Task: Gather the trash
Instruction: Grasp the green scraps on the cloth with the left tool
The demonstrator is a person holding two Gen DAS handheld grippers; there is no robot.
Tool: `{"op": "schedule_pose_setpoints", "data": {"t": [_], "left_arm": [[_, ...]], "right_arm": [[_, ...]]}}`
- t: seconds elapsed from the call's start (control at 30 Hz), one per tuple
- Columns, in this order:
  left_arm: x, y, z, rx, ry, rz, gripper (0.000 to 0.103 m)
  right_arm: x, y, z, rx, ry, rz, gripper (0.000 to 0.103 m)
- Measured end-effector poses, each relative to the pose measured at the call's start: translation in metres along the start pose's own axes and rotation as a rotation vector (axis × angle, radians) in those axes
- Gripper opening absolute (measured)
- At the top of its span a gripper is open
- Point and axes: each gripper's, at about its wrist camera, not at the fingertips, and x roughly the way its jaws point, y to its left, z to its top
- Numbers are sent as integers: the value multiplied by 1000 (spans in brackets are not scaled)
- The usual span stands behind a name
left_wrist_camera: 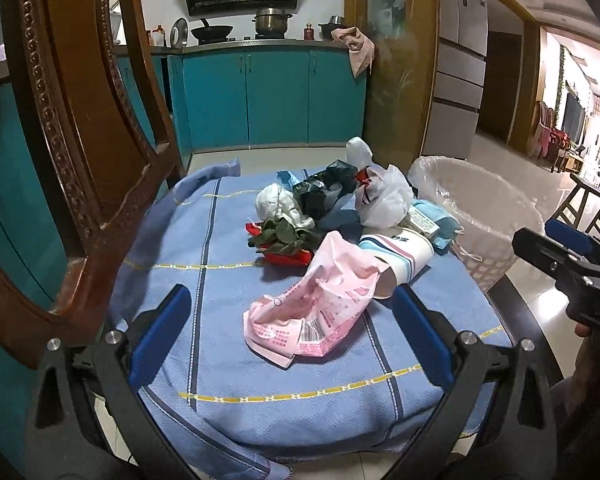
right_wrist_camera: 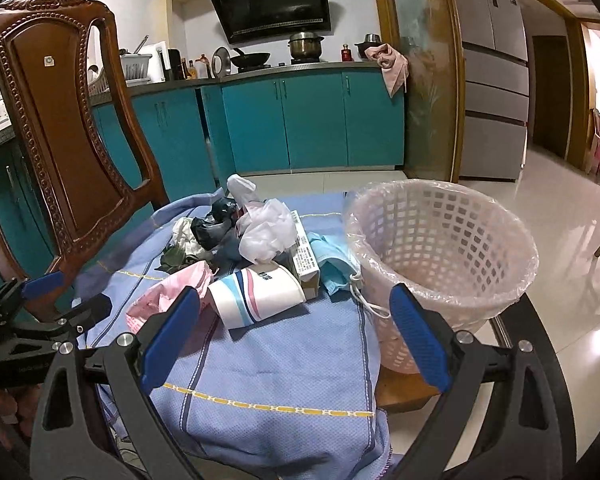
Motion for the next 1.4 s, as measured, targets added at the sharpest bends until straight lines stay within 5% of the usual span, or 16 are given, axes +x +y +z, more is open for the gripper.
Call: {"op": "schedule_pose_setpoints", "data": {"t": [0.57,0.73,0.87,1.2,1.4], "left_arm": [[13,-7,-3,22,32,-3,100],[20,8,8,-43,2,22,98],[43,21,28,-82,1,-9,81],[126,5,47,81,113,-10,54],[148,11,48,51,181,-30,15]], "right_arm": [[0,-3,0,13,3,17,93],[1,-1,0,9,9,26,93],[2,0,1,5,12,29,93],[8,-1,-1,-5,33,26,93],[15,-2,0,-15,48,10,93]]}}
